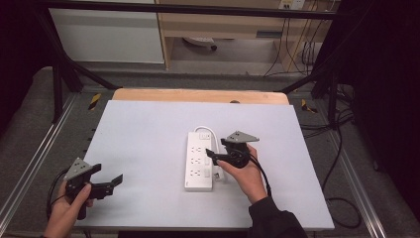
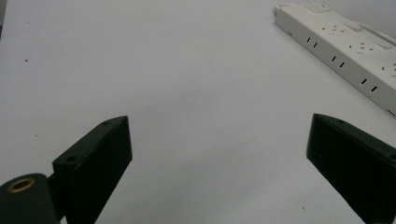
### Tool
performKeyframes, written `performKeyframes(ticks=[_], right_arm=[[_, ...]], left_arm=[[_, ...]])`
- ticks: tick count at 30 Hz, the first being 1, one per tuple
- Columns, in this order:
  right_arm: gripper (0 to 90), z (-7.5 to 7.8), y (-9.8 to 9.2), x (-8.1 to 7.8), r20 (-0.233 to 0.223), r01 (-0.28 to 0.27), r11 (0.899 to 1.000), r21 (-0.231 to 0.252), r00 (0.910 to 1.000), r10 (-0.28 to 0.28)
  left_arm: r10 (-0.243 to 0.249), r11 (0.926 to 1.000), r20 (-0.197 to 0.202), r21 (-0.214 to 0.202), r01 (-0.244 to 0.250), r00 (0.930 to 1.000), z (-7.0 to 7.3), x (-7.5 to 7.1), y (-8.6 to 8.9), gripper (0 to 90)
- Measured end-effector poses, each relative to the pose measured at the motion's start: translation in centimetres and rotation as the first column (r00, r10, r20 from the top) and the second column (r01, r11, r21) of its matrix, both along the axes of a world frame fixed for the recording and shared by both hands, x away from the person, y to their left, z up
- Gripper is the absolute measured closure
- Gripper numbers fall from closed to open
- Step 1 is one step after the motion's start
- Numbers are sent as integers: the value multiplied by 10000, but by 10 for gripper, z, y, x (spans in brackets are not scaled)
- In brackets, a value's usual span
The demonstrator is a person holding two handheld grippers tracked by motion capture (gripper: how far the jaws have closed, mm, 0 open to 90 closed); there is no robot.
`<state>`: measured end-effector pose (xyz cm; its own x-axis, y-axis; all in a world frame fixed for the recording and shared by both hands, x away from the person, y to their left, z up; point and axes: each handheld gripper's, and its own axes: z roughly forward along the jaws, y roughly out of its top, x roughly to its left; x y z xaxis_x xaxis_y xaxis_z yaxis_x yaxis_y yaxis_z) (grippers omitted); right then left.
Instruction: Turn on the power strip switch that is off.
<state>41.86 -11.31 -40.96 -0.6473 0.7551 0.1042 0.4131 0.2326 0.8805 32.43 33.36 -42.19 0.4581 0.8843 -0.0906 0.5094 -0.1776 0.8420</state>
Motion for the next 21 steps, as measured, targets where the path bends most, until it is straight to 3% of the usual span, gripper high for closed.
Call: performKeyframes(ticks=[4, 7, 15, 18, 21], right_arm=[[98, 4, 2, -1, 90, 224, 9997, -135, 9997, -223], [41, 8, 3, -3, 126, 375, 9991, -179, 9992, -373], [33, 20, -1, -9, 261, 232, 9997, -27, 9994, -231], [33, 25, -7, -12, 421, 319, 9995, -87, 9986, -315], [33, 30, -13, -13, 606, 521, 9985, 148, 9968, -529]], left_arm=[[20, 10000, -43, 62, -19, 10000, -1, 0, 0, 69], [52, 10000, -21, 11, -52, 10000, -1, 0, 0, 69], [25, 10000, -56, 42, -25, 10000, -1, 0, -1, 69], [8, 10000, -44, 79, -8, 10000, -1, 0, -1, 69], [23, 9999, -82, 115, -22, 10000, -1, 0, -1, 69]])
